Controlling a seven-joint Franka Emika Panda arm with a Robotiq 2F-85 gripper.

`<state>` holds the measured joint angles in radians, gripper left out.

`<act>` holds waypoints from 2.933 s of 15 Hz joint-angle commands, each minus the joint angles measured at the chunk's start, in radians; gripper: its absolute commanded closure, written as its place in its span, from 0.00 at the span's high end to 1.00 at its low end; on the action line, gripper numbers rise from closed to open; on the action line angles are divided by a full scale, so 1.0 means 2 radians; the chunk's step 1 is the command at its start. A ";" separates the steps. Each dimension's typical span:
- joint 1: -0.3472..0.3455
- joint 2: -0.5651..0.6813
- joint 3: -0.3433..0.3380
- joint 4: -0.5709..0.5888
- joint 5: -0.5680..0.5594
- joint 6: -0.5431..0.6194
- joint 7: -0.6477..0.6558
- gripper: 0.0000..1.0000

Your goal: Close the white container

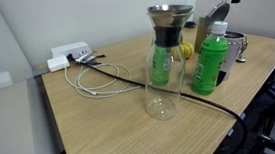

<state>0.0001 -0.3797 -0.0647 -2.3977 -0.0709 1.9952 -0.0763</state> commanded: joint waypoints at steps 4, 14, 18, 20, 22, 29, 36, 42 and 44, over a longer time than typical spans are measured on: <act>0.001 -0.009 -0.002 0.000 0.021 0.042 -0.013 0.00; 0.041 -0.010 0.002 -0.011 0.095 0.056 -0.069 0.00; 0.047 -0.006 0.002 -0.017 0.108 0.056 -0.101 0.00; 0.046 -0.006 0.001 -0.021 0.104 0.055 -0.112 0.00; 0.043 -0.003 0.000 -0.020 0.101 0.057 -0.117 0.00; 0.040 0.000 -0.011 -0.014 0.105 0.022 -0.123 0.00; 0.035 -0.007 -0.025 -0.006 0.115 -0.093 -0.132 0.00; 0.030 -0.017 -0.029 0.007 0.119 -0.105 -0.131 0.00; 0.028 -0.018 -0.037 0.017 0.124 -0.121 -0.136 0.27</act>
<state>0.0755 -0.4171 -0.1247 -2.3939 0.1410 1.8129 -0.3083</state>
